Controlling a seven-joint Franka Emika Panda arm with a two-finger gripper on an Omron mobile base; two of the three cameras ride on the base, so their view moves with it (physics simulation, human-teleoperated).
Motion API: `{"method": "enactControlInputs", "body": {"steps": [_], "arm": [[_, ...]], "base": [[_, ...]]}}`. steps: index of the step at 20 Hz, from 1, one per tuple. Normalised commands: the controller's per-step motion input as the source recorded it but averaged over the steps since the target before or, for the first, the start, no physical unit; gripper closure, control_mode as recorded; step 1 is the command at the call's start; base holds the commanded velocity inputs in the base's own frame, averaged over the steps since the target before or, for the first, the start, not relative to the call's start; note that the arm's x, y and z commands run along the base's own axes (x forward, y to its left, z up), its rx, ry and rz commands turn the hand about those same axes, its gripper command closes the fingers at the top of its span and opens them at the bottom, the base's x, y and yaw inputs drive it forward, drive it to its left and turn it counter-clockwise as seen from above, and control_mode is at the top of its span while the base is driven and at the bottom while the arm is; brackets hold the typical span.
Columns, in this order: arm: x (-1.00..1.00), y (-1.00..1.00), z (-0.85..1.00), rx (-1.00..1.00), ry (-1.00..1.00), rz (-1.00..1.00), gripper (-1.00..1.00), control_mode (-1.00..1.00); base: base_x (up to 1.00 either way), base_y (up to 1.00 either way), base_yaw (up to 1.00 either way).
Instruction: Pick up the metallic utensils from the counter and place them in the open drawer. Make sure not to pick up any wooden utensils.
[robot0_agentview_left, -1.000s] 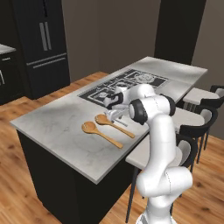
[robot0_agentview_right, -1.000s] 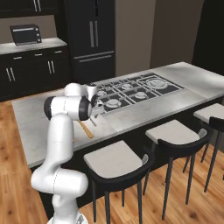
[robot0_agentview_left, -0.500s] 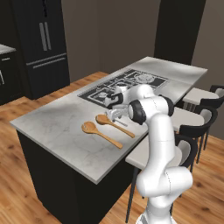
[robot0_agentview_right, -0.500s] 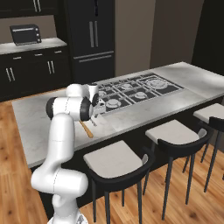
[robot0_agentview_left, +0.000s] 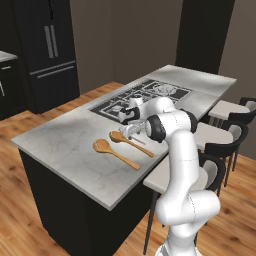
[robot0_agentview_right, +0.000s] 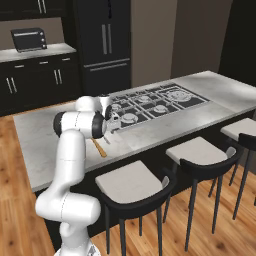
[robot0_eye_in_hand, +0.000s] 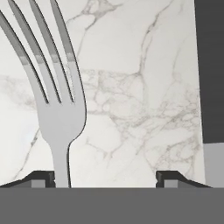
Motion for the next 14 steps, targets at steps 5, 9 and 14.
{"method": "enactControlInputs", "body": {"steps": [5,9,14], "arm": [[0.00,0.14,-0.98,0.00,0.00,0.00,1.00,-1.00],[-0.01,0.11,-1.00,0.00,0.01,0.00,1.00,-1.00],[-0.29,0.12,-0.90,0.00,-0.06,0.00,1.00,-1.00]], "base": [[0.00,0.00,0.00],[0.00,0.00,0.00],[0.00,0.00,0.00]]}}
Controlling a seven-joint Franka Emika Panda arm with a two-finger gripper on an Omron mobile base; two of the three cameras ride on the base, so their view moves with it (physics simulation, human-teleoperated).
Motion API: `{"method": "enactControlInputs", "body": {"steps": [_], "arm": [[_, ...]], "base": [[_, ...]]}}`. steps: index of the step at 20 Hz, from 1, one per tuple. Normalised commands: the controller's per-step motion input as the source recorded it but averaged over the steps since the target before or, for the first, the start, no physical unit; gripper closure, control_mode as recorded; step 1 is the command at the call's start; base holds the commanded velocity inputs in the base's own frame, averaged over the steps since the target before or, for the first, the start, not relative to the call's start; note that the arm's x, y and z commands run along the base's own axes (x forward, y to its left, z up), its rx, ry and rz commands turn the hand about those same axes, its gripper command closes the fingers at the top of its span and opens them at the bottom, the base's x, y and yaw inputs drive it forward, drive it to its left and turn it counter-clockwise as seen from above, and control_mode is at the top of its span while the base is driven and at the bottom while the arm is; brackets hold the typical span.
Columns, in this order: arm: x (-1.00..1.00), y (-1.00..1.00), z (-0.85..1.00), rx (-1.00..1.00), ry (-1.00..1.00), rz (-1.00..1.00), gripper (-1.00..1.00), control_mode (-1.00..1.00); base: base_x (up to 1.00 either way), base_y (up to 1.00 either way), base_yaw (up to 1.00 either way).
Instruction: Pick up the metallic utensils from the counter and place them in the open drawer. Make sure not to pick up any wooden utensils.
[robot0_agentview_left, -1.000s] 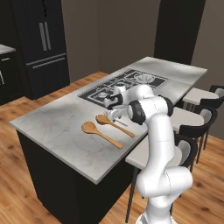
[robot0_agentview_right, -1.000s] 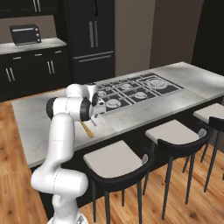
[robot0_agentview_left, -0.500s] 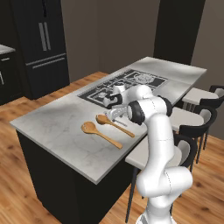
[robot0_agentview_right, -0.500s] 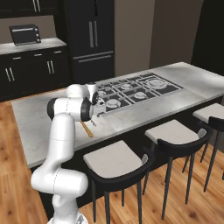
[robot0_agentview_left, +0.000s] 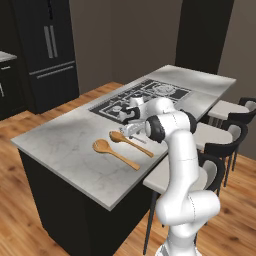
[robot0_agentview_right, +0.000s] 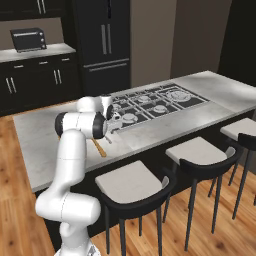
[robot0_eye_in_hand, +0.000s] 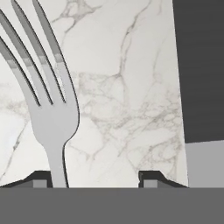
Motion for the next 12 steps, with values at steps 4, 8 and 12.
{"method": "enactControlInputs", "body": {"steps": [4,8,12], "arm": [[-0.52,0.00,-0.61,0.00,-0.15,0.00,1.00,-1.00],[-0.46,0.07,-0.77,-0.01,-0.16,0.00,1.00,-1.00],[-0.36,0.14,-0.51,0.00,-0.03,0.00,1.00,-1.00]], "base": [[0.00,0.00,0.00],[0.00,0.00,0.00],[0.00,0.00,0.00]]}}
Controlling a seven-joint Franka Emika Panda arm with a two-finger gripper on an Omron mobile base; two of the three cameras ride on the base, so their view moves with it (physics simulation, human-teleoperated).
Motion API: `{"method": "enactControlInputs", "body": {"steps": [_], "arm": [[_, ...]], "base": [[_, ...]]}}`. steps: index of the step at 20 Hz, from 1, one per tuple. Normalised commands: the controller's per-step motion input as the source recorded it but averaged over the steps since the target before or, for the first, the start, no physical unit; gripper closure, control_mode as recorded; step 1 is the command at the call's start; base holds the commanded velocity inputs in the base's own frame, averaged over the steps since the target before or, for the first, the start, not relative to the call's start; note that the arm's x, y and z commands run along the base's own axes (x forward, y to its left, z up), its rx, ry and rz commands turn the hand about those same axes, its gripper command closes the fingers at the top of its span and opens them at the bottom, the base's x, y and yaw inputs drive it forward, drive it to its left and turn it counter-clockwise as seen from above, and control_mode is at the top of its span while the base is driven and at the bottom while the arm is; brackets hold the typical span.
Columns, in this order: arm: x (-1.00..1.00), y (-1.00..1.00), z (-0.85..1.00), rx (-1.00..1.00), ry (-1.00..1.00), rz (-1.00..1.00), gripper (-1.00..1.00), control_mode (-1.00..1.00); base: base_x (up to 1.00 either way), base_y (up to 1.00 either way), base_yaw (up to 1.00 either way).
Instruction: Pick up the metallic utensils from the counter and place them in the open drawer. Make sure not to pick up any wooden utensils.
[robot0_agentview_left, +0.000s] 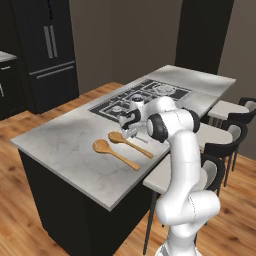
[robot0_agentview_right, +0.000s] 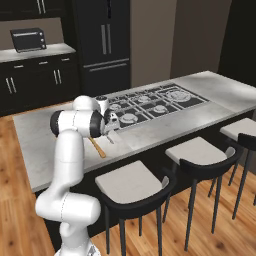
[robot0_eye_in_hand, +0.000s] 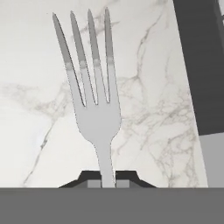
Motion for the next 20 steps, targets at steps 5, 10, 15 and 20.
{"method": "enactControlInputs", "body": {"steps": [5,10,15,20], "arm": [[-0.22,0.00,-0.26,0.03,0.08,0.00,1.00,-1.00],[-0.25,0.00,0.07,0.02,0.00,0.00,1.00,-1.00],[-0.07,0.01,0.65,0.00,0.00,0.00,1.00,-1.00],[-0.25,0.00,0.97,0.00,-0.01,0.00,1.00,-1.00]], "base": [[0.00,0.00,0.00],[0.00,0.00,0.00],[0.00,0.00,0.00],[0.00,0.00,0.00]]}}
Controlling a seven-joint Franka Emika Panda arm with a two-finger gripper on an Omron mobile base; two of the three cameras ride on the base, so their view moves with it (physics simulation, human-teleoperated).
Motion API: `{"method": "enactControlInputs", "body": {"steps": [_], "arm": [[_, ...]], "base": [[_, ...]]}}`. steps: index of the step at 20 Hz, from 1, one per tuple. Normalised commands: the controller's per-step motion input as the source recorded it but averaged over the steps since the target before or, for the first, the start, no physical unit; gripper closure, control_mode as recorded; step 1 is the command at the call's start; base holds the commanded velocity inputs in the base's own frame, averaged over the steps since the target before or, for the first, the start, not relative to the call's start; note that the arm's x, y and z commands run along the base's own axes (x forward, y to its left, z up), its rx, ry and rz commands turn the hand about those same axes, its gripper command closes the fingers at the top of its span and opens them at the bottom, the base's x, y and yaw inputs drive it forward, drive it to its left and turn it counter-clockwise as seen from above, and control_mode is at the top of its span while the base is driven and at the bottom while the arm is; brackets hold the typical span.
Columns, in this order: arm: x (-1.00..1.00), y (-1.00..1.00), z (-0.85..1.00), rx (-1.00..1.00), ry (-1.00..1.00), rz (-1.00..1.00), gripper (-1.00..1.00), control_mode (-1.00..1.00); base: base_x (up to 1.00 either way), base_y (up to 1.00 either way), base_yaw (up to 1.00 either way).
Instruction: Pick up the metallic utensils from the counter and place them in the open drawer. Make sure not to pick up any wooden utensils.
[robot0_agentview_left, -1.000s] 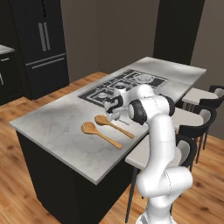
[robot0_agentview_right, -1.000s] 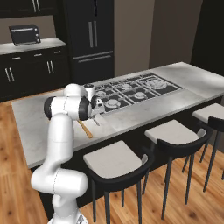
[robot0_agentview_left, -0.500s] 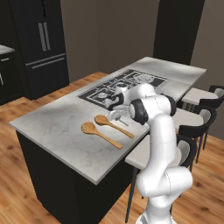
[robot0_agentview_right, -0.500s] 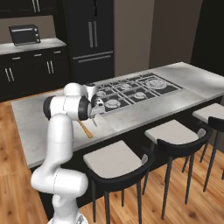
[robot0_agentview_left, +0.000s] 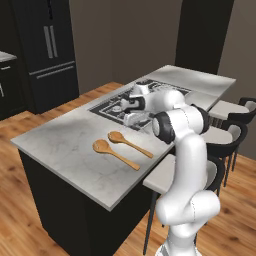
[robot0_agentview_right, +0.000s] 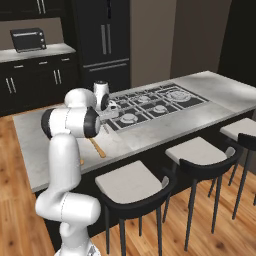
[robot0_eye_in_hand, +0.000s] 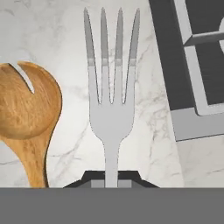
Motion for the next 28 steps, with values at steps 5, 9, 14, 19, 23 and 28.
{"method": "enactControlInputs", "body": {"steps": [5,9,14,19,23,28], "arm": [[-0.43,0.00,0.96,0.01,-0.01,0.00,1.00,-1.00],[-0.74,0.00,0.73,0.00,-0.04,0.00,1.00,-1.00],[-0.98,-0.01,0.43,0.00,-0.08,0.00,1.00,-1.00],[-1.00,-0.11,0.38,0.00,-0.11,0.00,1.00,-1.00],[-1.00,-0.19,0.47,0.01,-0.12,-0.01,1.00,-1.00],[-1.00,-0.20,0.44,0.02,-0.09,-0.04,1.00,-1.00]], "base": [[0.00,0.00,0.00],[0.00,0.00,0.00],[0.00,0.00,0.00],[0.00,0.00,0.00],[0.00,0.00,0.00],[0.00,0.00,0.00]]}}
